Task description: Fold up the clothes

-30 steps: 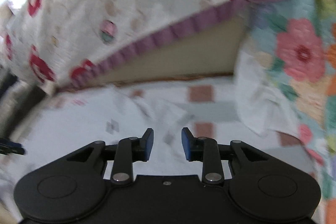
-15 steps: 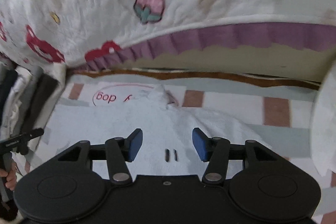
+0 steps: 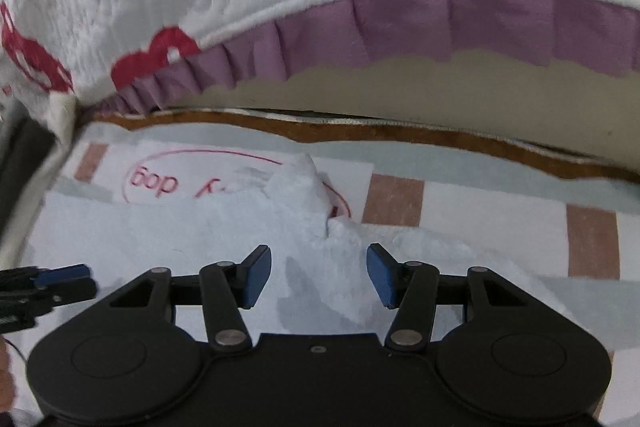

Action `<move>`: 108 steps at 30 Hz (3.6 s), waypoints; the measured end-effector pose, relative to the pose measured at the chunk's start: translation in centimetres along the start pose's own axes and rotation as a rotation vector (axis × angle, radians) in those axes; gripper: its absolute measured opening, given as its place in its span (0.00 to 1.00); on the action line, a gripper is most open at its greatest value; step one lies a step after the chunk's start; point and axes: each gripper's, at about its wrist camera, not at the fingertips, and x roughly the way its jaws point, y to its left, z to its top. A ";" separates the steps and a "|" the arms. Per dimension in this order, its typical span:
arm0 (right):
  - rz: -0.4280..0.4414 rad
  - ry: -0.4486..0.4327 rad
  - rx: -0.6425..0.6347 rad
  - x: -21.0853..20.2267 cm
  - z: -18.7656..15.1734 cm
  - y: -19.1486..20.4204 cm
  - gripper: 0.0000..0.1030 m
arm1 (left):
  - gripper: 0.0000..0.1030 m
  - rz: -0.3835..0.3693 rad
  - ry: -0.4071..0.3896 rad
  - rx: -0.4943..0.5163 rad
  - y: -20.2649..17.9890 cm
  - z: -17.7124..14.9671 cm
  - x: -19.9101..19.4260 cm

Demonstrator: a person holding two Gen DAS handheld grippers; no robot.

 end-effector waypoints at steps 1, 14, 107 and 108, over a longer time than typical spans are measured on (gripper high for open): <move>-0.015 -0.001 -0.016 0.6 0.1 0.1 0.57 | 0.36 -0.001 -0.003 0.000 0.2 0.0 0.1; 0.057 -0.218 -0.306 -3.1 -7.3 5.8 0.12 | 0.40 -0.110 -0.072 0.050 -0.7 -0.7 -0.1; -0.127 -0.131 -0.158 -1.2 -4.5 -5.9 0.61 | 0.13 -0.229 0.054 0.224 -7.0 -4.6 4.1; -0.141 -0.109 -0.151 -0.4 -4.0 -6.2 0.61 | 0.13 -0.227 0.058 0.219 -6.9 -4.6 4.2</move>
